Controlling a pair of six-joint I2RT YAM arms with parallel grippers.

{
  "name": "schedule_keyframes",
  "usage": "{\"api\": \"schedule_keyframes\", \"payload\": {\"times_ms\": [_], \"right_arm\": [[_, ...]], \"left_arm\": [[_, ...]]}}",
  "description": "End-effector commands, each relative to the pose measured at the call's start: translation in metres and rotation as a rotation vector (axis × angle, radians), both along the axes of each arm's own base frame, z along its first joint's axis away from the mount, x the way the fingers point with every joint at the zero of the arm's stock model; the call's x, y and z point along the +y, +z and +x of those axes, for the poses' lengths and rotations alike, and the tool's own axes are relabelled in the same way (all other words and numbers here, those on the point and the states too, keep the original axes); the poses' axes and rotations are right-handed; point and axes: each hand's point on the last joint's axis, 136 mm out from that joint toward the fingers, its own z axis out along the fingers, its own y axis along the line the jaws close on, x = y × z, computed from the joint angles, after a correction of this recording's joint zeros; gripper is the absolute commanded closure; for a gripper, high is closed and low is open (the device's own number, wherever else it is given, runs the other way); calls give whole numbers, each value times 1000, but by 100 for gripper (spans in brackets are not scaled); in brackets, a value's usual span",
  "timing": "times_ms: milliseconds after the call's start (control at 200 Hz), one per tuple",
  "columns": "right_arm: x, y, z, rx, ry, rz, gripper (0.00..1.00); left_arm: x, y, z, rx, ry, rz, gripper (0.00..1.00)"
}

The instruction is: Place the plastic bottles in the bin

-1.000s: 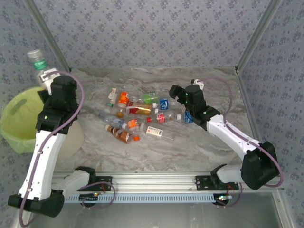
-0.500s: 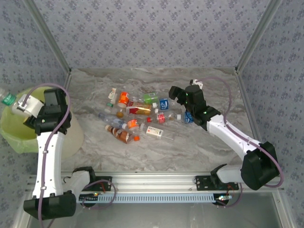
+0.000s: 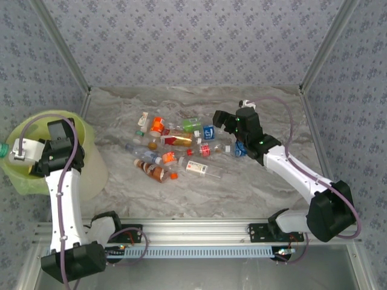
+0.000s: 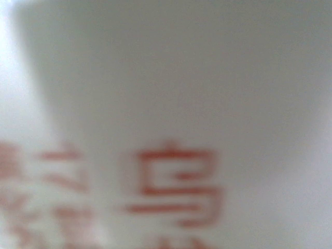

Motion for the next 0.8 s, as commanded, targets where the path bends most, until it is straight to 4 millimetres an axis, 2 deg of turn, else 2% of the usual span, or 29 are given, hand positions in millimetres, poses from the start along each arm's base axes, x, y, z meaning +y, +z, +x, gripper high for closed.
{"api": "schedule_keyframes", "payload": {"times_ms": [0, 130, 250, 425, 550, 655, 795], "right_arm": [[2, 17, 3, -29, 12, 7, 0], [2, 18, 3, -30, 9, 11, 0], [1, 17, 4, -28, 6, 9, 0], [4, 18, 7, -27, 11, 15, 0], [8, 21, 7, -49, 31, 27, 0], [9, 24, 7, -68, 35, 35, 0], [5, 25, 6, -84, 25, 26, 0]], "left_arm": [[-9, -42, 8, 75, -45, -136, 31], [-10, -35, 13, 51, -76, -126, 20], [-11, -28, 17, 39, -101, -121, 17], [-15, -12, 36, 20, -213, -110, 6], [-24, 6, 57, -30, -346, -91, 1], [-34, 27, 71, -60, -434, -49, 1], [-60, 55, 94, -42, -557, 16, 1]]}}
